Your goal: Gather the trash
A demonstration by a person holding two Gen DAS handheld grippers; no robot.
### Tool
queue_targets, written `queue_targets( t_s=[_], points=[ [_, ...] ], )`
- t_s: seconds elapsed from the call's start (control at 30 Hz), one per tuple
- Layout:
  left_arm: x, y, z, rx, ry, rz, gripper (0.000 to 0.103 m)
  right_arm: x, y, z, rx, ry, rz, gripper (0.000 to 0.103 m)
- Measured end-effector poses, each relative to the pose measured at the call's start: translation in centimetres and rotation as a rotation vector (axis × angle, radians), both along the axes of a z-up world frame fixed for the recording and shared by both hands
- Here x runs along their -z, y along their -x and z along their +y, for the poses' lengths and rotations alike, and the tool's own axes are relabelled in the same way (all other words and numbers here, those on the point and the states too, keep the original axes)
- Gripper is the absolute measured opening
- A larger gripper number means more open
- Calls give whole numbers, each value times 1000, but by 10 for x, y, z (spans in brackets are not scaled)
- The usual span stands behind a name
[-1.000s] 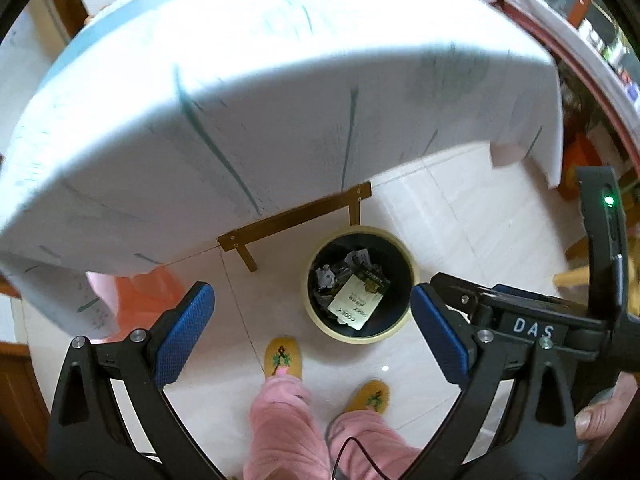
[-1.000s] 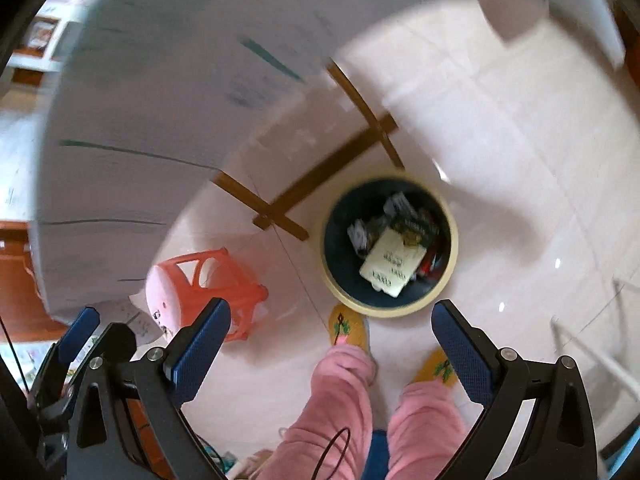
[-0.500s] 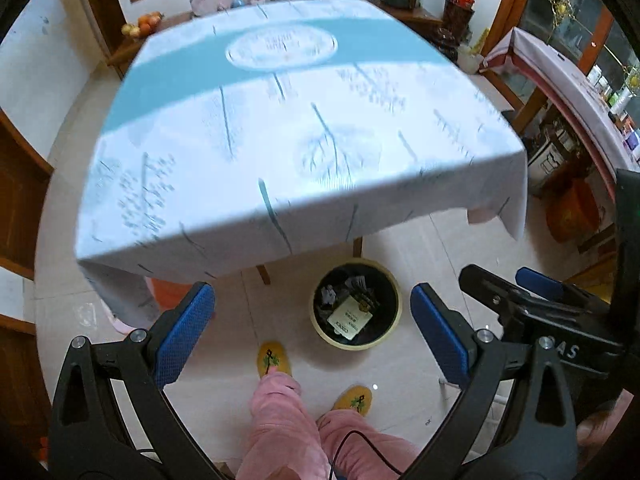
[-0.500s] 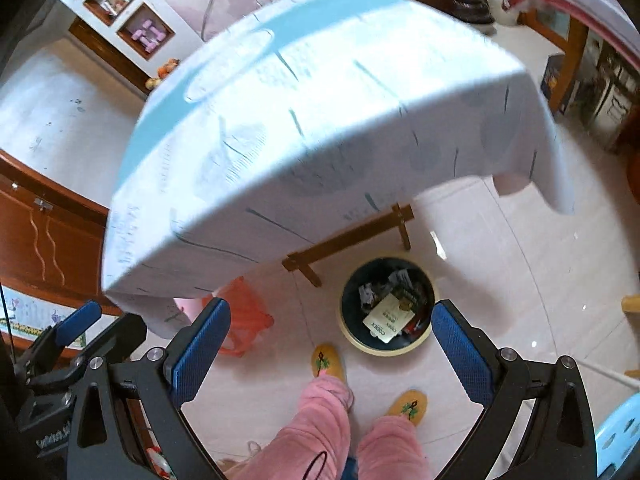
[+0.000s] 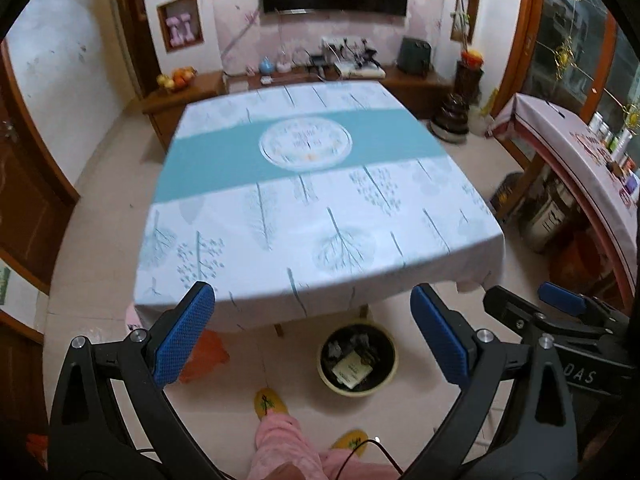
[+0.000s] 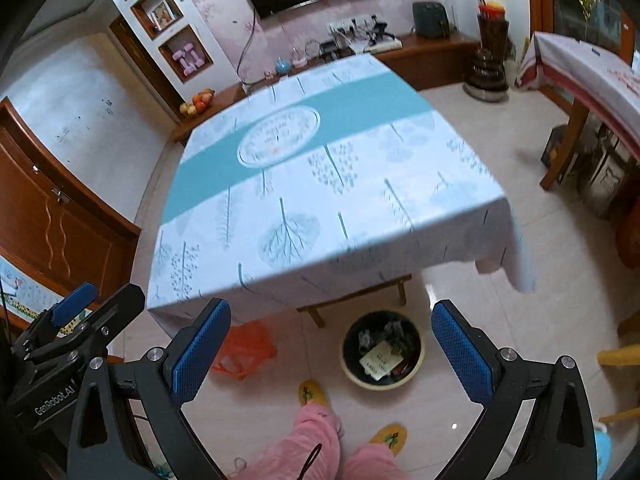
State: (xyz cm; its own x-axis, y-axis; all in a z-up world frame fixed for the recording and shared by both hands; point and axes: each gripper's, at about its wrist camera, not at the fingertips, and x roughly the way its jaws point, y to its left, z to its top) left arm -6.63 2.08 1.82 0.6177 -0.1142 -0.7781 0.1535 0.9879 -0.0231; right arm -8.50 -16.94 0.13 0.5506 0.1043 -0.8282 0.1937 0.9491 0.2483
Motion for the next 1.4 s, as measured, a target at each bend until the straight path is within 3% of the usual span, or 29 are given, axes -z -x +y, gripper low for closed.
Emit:
queue_targets(
  t_s=[0.5, 1.4],
  points=[
    [-4, 1, 10, -63, 21, 27, 97, -32, 8, 20, -46, 46, -85, 102],
    [8, -9, 12, -69, 8, 55, 97, -31, 4, 26, -50, 77, -95, 102]
  ],
)
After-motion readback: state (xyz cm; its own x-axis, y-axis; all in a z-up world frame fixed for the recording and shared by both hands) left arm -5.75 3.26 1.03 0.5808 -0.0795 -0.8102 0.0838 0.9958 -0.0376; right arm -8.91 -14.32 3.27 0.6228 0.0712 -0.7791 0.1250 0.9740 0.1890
